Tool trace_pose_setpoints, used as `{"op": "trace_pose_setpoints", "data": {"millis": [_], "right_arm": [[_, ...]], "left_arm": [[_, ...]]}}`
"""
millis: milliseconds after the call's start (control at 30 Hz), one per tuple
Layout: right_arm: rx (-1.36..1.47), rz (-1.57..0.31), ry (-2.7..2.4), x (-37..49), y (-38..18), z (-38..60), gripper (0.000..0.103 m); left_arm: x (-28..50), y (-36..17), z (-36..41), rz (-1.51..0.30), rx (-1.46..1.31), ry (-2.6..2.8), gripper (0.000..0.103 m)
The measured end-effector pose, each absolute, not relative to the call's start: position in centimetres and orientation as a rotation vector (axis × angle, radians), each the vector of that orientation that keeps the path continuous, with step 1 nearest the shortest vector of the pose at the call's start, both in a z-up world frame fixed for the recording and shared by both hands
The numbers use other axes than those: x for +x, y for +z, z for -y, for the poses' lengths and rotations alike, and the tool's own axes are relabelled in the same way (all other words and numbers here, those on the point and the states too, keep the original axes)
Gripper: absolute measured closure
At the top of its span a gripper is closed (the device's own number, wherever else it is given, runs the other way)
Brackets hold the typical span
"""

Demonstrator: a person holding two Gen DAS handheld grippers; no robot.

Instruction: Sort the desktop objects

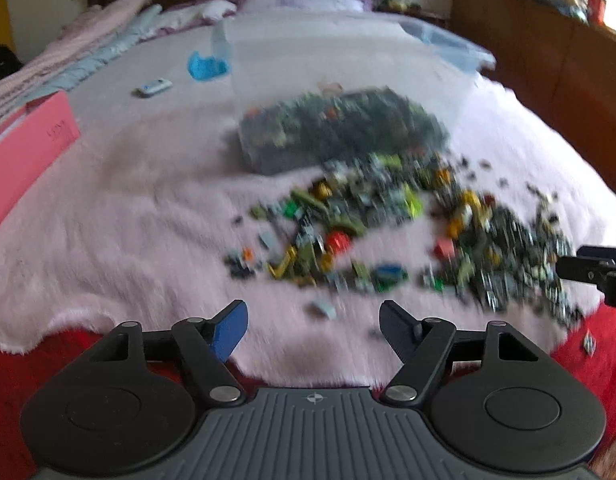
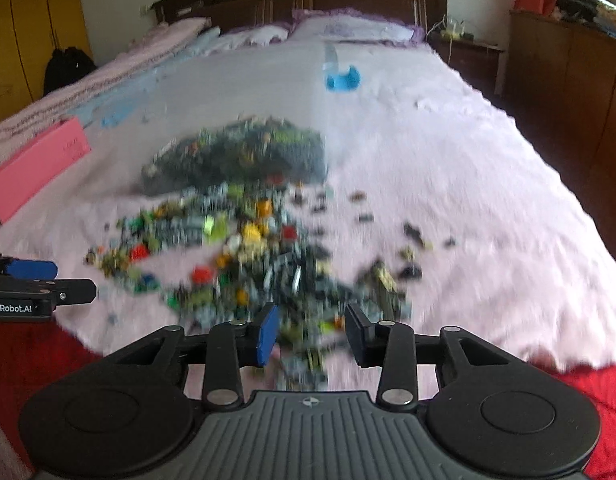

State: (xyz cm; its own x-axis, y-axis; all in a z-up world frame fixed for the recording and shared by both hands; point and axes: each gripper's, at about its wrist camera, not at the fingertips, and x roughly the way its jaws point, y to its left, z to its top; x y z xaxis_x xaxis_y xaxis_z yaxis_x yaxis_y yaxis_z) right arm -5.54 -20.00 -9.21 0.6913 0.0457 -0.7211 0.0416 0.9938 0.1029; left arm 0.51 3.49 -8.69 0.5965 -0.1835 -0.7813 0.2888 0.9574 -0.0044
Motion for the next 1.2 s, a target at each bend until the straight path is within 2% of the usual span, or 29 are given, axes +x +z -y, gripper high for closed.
{"op": "trace_pose_setpoints", "data": {"millis": [100, 167, 233, 333, 1000, 1033, 1067, 1133, 1200], "right_arm": [[0.109, -0.830, 0.033, -5.8, -9.4, 19.5, 0.071], [0.094, -0.835, 0.066, -5.7, -9.6, 18.4, 0.075], [0.074, -0.828, 0.109, -5.5, -9.8, 17.4, 0.078], [0.075, -0.831, 0.158, -4.7, -10.2, 16.2, 0.082], [0.096, -0.872, 0.170, -2.4, -11.3, 14.7, 0.084], [0.098, -0.875, 0.170, -2.4, -11.4, 14.7, 0.084], [0.101, -0.875, 0.169, -2.4, -11.5, 14.7, 0.087], [0.104, -0.878, 0.165, -2.5, -11.6, 14.7, 0.089], [0.106, -0.875, 0.162, -2.6, -11.6, 14.7, 0.089]], "left_arm": [[0.4, -9.0, -2.8, -0.905, 0.148, -0.316, 0.041], [0.4, -9.3, -2.5, -0.923, 0.146, -0.350, 0.057], [0.4, -9.7, -1.9, -0.945, 0.131, -0.387, 0.065], [0.2, -10.1, -1.1, -0.953, 0.132, -0.418, 0.065], [1.2, -11.1, -0.7, -0.985, 0.094, -0.465, 0.068], [1.2, -11.1, -0.6, -0.983, 0.096, -0.467, 0.071], [1.1, -11.1, -0.6, -0.978, 0.102, -0.473, 0.078], [0.9, -11.1, -0.4, -0.973, 0.106, -0.493, 0.087], [0.8, -11.0, -0.4, -0.969, 0.111, -0.493, 0.087]]}}
